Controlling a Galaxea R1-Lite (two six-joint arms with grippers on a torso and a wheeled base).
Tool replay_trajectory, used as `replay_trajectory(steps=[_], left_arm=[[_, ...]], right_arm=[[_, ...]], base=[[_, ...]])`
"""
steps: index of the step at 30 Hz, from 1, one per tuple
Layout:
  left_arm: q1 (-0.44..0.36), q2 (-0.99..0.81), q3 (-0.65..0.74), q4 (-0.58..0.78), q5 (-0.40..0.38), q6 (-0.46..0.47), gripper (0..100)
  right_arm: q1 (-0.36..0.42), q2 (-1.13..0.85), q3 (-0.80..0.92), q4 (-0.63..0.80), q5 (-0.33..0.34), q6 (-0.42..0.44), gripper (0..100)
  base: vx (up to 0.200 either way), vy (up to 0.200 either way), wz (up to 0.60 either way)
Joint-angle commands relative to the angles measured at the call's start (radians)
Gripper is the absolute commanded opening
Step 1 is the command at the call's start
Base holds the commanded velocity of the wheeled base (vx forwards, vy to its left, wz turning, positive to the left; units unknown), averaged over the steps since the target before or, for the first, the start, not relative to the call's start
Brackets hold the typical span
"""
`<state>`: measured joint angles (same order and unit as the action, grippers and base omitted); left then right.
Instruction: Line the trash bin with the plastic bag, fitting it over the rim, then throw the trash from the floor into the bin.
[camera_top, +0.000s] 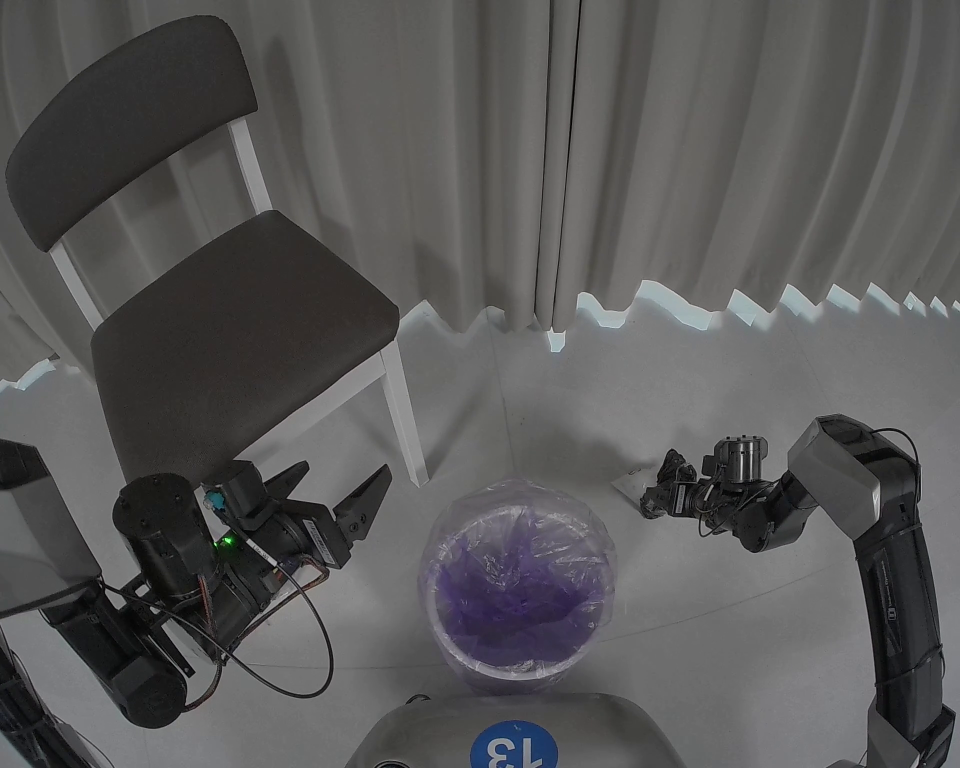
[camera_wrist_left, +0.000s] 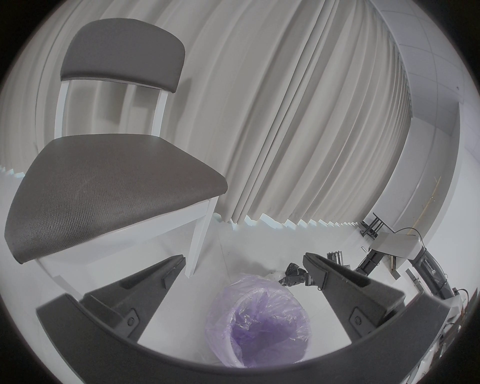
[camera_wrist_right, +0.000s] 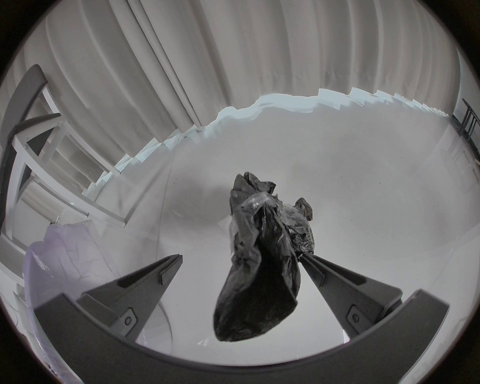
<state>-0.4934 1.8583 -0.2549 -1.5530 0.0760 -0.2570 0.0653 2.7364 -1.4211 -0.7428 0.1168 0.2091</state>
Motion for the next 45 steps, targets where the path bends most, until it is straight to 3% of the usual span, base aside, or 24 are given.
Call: replay_trajectory(steps=[1, 9, 10, 45], left_arm=[[-0.001, 0.001, -0.001, -0.018, 0.001, -0.001, 100], [-0.002, 0.001, -0.001, -0.018, 0.001, 0.001, 100], [-0.004, 0.001, -0.001, -0.018, 0.001, 0.001, 100], [-0.034, -0.016, 0.052, -0.018, 0.027, 0.004, 100]], right_arm=[[0.001, -0.001, -0.002, -0.001, -0.002, -0.001, 100], [0.001, -0.001, -0.001, -0.003, -0.002, -0.001, 100], [0.001, -0.001, -0.001, -0.003, -0.002, -0.001, 0], [-0.009, -0.061, 0.036, 0.011, -0.003, -0.011, 0]], base=[[0.0, 0.0, 0.0], [0.0, 0.0, 0.0], [0.0, 0.0, 0.0], [0.0, 0.0, 0.0]])
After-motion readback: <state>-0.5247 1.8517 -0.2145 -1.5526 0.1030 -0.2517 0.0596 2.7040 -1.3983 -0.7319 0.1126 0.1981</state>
